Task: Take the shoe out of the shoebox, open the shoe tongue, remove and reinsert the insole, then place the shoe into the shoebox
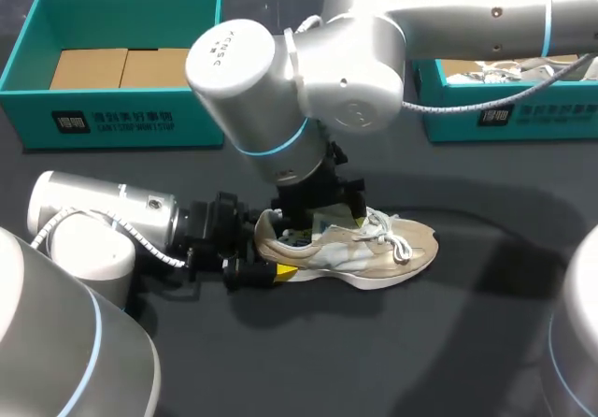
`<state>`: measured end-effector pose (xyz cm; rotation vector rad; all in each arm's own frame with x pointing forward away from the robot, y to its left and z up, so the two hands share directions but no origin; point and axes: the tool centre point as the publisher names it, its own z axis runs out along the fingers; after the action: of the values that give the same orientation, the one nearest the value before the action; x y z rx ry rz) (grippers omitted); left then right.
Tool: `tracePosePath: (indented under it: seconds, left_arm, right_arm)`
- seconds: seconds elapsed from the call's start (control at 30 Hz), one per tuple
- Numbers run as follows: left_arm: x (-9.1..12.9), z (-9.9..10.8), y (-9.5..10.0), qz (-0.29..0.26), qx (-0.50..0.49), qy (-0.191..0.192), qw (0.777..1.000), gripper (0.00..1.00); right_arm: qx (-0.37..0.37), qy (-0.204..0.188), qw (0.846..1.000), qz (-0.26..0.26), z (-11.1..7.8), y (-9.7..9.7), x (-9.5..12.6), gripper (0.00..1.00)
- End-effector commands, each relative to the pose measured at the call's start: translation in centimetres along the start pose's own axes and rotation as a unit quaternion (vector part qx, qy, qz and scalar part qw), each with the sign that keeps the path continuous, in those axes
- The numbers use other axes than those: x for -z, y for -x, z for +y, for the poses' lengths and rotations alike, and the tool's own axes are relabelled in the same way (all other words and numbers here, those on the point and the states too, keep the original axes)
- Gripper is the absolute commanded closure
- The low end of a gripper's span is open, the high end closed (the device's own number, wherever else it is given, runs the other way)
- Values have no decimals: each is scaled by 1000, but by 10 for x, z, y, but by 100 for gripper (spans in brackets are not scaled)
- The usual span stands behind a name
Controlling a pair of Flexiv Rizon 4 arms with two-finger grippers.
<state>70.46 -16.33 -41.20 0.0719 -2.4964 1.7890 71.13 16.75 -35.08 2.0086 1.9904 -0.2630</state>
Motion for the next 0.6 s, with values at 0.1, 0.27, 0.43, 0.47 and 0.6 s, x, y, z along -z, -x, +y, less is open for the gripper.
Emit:
tracePosePath:
  seconds: [0.1,0.27,0.43,0.47,0.6]
  left_arm:
    - [-4,5,-4,-1,0,1,1000,100]
    - [-4,5,-4,-1,0,1,1000,100]
    - [-4,5,-4,-1,0,1,1000,100]
    - [-4,5,-4,-1,0,1,1000,100]
    - [-4,5,-4,-1,0,1,1000,100]
  right_arm:
    - [-156,3,988,11,-9,15,8,56]
    - [-153,-6,988,17,-10,22,15,56]
    - [-147,-25,988,26,-10,27,19,60]
    - [-146,-28,988,27,-11,28,19,61]
    - [-137,-42,989,37,-10,29,20,74]
